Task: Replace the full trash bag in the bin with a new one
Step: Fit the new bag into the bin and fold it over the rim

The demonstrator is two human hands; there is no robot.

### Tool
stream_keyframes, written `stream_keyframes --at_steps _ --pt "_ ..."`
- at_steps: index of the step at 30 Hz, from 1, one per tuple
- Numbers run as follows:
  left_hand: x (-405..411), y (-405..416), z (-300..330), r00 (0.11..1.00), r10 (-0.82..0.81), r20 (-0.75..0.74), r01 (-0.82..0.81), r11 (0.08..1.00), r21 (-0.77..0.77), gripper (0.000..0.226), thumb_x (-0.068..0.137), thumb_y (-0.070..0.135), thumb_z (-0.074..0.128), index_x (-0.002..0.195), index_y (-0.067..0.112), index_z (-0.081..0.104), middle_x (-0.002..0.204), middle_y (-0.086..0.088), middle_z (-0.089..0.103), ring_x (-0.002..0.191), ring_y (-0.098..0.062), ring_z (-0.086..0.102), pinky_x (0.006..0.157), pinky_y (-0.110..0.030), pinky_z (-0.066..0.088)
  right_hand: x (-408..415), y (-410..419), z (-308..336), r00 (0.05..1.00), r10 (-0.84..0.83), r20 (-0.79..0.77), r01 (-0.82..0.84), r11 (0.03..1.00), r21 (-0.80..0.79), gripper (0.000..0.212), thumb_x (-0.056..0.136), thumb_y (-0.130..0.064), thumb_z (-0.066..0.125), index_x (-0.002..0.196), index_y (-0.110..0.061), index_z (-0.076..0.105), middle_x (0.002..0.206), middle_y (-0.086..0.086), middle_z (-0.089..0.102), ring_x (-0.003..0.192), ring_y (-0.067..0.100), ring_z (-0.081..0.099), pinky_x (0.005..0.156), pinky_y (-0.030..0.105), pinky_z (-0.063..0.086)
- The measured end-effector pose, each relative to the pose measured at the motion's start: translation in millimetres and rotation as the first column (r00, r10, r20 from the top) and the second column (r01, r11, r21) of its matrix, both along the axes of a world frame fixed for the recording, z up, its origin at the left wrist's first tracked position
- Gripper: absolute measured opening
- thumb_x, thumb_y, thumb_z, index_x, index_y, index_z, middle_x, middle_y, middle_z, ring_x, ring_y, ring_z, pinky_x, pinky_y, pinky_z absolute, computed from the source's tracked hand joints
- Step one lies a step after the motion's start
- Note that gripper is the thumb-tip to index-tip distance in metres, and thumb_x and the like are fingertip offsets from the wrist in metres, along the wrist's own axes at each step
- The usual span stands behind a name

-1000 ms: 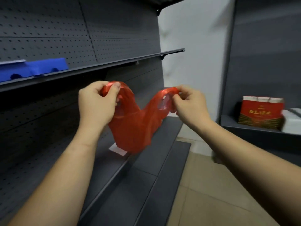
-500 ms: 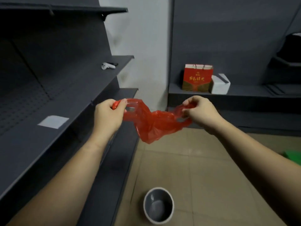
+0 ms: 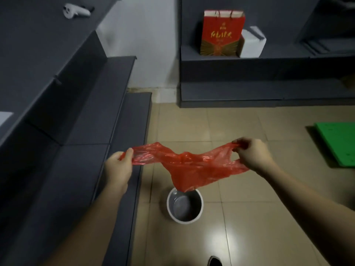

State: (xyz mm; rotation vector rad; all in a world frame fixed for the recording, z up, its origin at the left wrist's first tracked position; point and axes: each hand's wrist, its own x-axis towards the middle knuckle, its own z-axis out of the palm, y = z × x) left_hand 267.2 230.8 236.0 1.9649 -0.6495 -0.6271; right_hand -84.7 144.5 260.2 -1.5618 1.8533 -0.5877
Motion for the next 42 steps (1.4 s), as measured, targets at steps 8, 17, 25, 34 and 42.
stream_keyframes --at_steps 8,17,25,34,42 --pt "-17.6 7.4 -142.4 0.978 -0.197 -0.074 0.205 0.971 0.124 0.026 0.092 0.031 0.063 0.075 0.013 0.07 0.066 -0.001 0.07 0.061 -0.013 0.064 0.056 -0.027 0.047 27.5 15.6 -139.8 0.997 0.063 0.045 -0.068 0.992 0.11 0.032 0.084 0.003 0.053 0.108 -0.008 0.071 0.094 0.007 0.076 0.065 0.014 0.068 0.072 0.037 0.062" --pt "-21.6 10.3 -327.6 0.98 -0.197 -0.027 0.198 0.952 0.233 0.026 0.09 0.025 0.067 0.073 0.007 0.069 0.061 0.0 0.064 0.054 -0.01 0.058 0.045 -0.02 0.038 22.1 9.9 -337.6 0.995 0.099 -0.021 -0.092 0.974 0.208 0.032 0.084 0.003 0.051 0.105 -0.01 0.071 0.089 0.007 0.076 0.057 0.019 0.072 0.057 0.032 0.061" --pt "-21.8 -1.3 -469.6 0.968 -0.251 0.025 0.232 0.925 0.301 0.033 0.086 0.024 0.072 0.067 -0.003 0.069 0.066 -0.019 0.07 0.057 -0.022 0.063 0.052 -0.027 0.042 14.3 -2.6 -486.6 0.983 0.173 -0.064 -0.158 0.968 0.195 0.028 0.084 -0.005 0.055 0.106 -0.011 0.072 0.081 0.011 0.077 0.062 0.022 0.073 0.072 0.038 0.06" --pt "-28.2 -8.6 -562.2 0.934 -0.325 0.15 0.265 0.91 0.319 0.042 0.086 0.032 0.072 0.056 0.005 0.058 0.055 -0.011 0.062 0.065 -0.032 0.065 0.054 -0.032 0.039 15.4 2.0 -584.7 0.952 0.281 -0.12 -0.272 0.958 0.09 0.047 0.083 -0.022 0.067 0.129 -0.018 0.059 0.117 0.007 0.071 0.102 0.027 0.068 0.09 0.028 0.049" --pt "-34.8 1.3 -544.7 0.532 -0.526 0.664 0.483 0.832 0.272 0.056 0.079 0.038 0.073 0.131 0.025 0.055 0.132 -0.005 0.054 0.124 -0.03 0.049 0.103 -0.049 0.039 25.3 34.5 -566.0 0.694 0.5 -0.519 -0.667 0.718 -0.2 0.055 0.079 -0.039 0.065 0.132 -0.031 0.054 0.136 0.002 0.052 0.127 0.026 0.047 0.091 0.045 0.031"
